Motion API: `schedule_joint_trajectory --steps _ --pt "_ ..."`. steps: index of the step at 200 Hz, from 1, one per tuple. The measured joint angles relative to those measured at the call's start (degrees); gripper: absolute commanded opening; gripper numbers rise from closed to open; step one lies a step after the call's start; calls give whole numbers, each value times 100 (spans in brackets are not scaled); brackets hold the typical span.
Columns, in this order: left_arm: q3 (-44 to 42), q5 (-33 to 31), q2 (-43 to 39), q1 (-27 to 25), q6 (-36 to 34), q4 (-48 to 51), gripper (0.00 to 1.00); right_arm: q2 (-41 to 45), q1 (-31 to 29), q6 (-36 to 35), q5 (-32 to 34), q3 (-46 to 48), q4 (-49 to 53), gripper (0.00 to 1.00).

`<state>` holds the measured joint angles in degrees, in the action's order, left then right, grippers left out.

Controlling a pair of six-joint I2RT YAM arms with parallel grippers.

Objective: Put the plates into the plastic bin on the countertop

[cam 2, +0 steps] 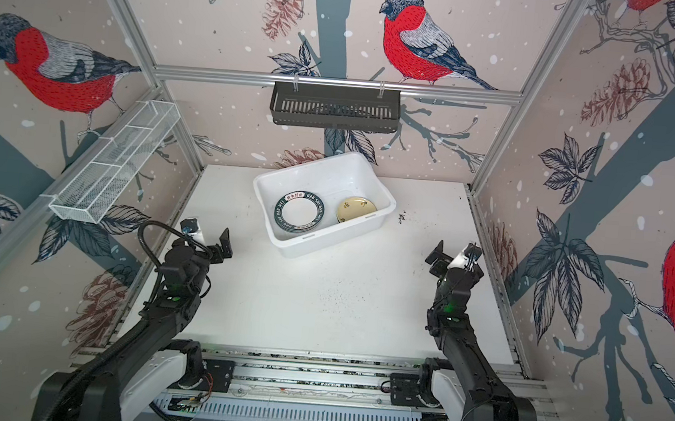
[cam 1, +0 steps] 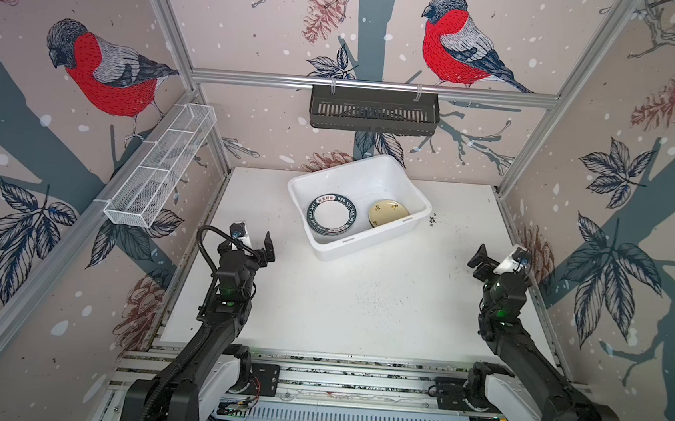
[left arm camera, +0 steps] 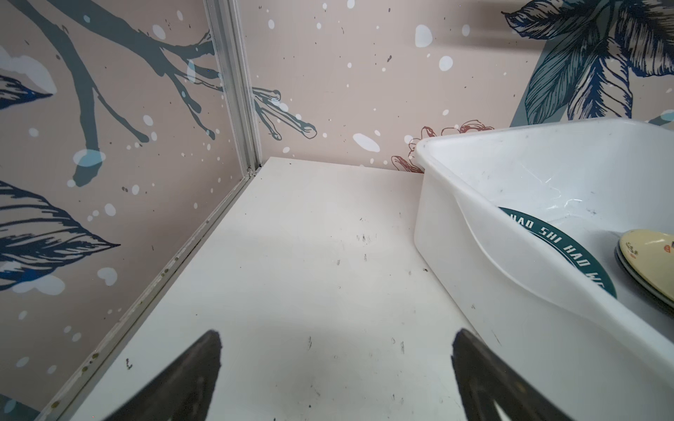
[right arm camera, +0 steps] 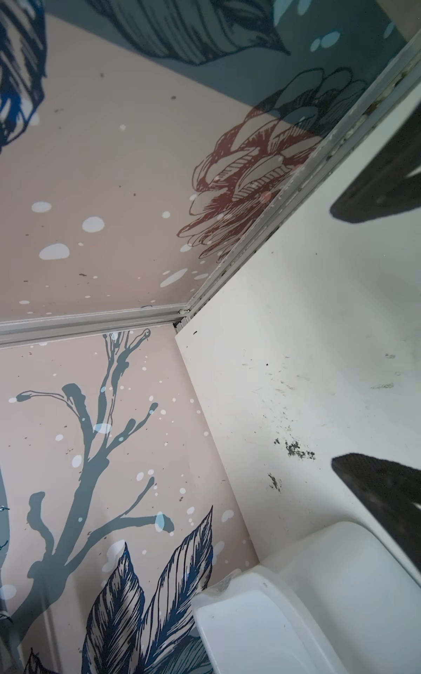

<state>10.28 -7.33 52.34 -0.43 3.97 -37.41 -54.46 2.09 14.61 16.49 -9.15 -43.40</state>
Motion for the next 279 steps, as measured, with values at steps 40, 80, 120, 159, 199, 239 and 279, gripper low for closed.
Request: schedule_joint_trajectory --steps 40,80,120,159,199,239,279 --pt "-409 400 293 11 -144 -1014 98 -485 24 -111 17 636 -977 100" --pt "-472 459 994 15 -442 -1672 98 -835 24 -142 13 715 -1639 99" --pt "-273 590 1773 15 -323 -2194 98 -1453 22 -256 -155 566 -2271 100" --pt "-289 560 2583 35 -264 -2999 99 -1812 -15 -304 -269 673 -2920 99" --pt "-350 525 3130 57 -247 -3683 99 -2527 -26 -372 -264 693 -3545 99" --pt "-326 431 3633 68 -245 -4162 99 -3224 -92 -479 -345 577 -4085 100" --pt "212 439 3644 79 -249 -3895 98 -3285 -232 -728 -605 -170 -3486 99"
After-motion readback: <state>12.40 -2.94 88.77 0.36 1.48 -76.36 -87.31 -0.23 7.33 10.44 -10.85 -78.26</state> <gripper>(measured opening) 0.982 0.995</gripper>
